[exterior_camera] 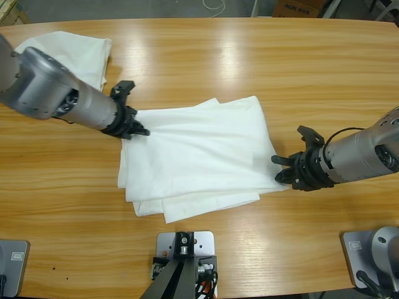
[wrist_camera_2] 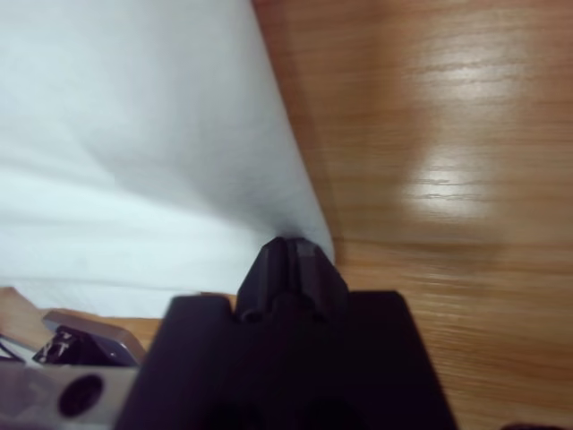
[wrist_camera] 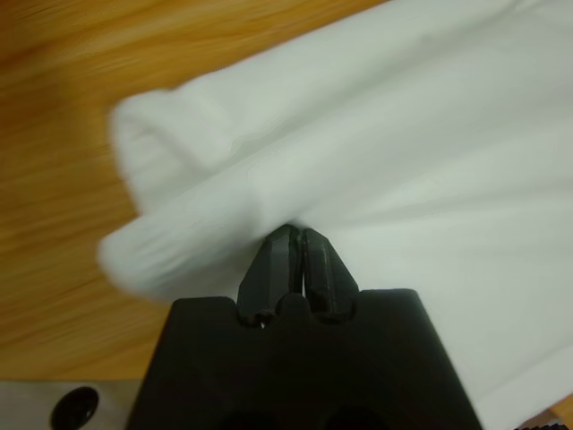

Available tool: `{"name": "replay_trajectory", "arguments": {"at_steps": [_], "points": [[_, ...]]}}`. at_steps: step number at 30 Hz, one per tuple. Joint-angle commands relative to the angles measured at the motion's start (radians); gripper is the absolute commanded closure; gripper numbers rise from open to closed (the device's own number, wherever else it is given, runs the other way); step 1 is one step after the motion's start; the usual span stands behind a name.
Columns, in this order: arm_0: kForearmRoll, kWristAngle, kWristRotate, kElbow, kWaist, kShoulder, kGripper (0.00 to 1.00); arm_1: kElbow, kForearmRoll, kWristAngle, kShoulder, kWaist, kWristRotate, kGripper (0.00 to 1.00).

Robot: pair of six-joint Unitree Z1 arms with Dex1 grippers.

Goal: Fold clothes

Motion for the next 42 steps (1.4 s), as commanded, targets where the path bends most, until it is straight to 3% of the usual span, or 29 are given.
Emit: {"name": "replay_trajectory", "arguments": {"at_steps": [1,6,7,8,9,10,16,17,18,20,25,29,33,35,40,42], "points": [[0.004,0.014,0.023,0.127,0.133,-0.133,1.0,0.055,0.045,-0.045,0.121,-0.002,0.025,1.0],[0.006,0.002,0.025,0.125,0.173,-0.362,1.0,0.048,0.082,-0.056,-0.067,0.005,0.004,1.0],[0.028,-0.01,0.023,0.121,0.171,-0.408,1.0,0.027,0.117,-0.058,-0.137,0.005,-0.004,0.825],[0.05,-0.018,0.021,0.124,0.163,-0.434,1.0,-0.007,0.152,-0.06,-0.202,0.005,-0.012,0.251],[0.066,-0.022,0.021,0.131,0.153,-0.45,1.0,-0.036,0.173,-0.066,-0.256,0.002,-0.015,0.049],[0.089,-0.023,0.024,0.143,0.136,-0.463,1.0,-0.046,0.173,-0.062,-0.29,-0.029,-0.016,0.007],[0.178,-0.023,0.021,0.215,0.03,-0.531,1.0,-0.046,0.026,0.18,-0.155,-0.314,-0.224,0.0],[0.199,-0.023,0.021,0.216,0.021,-0.544,0.907,-0.044,-0.022,0.228,-0.119,-0.353,-0.246,0.0],[0.225,-0.021,0.021,0.216,0.013,-0.56,0.633,-0.032,-0.067,0.268,-0.086,-0.392,-0.264,0.0],[0.253,-0.021,0.02,0.218,0.012,-0.582,0.524,-0.014,-0.125,0.325,-0.02,-0.454,-0.305,0.0],[0.294,-0.022,0.016,0.219,0.012,-0.616,0.524,0.099,-0.3,0.454,0.105,-0.576,-0.338,0.018],[0.299,-0.023,0.011,0.219,0.012,-0.617,0.524,0.178,-0.425,0.516,0.156,-0.592,-0.315,0.019],[0.3,-0.023,0.005,0.219,0.012,-0.62,0.524,0.26,-0.648,0.639,0.295,-0.626,-0.314,0.023],[0.308,-0.022,0.005,0.219,0.012,-0.629,0.524,0.285,-0.739,0.665,0.348,-0.626,-0.301,0.095],[0.32,-0.021,0.005,0.22,0.012,-0.634,0.524,0.286,-0.743,0.667,0.352,-0.607,-0.3,0.147],[0.32,-0.021,0.005,0.219,0.012,-0.633,0.524,0.286,-0.744,0.668,0.353,-0.583,-0.3,0.218]]}}
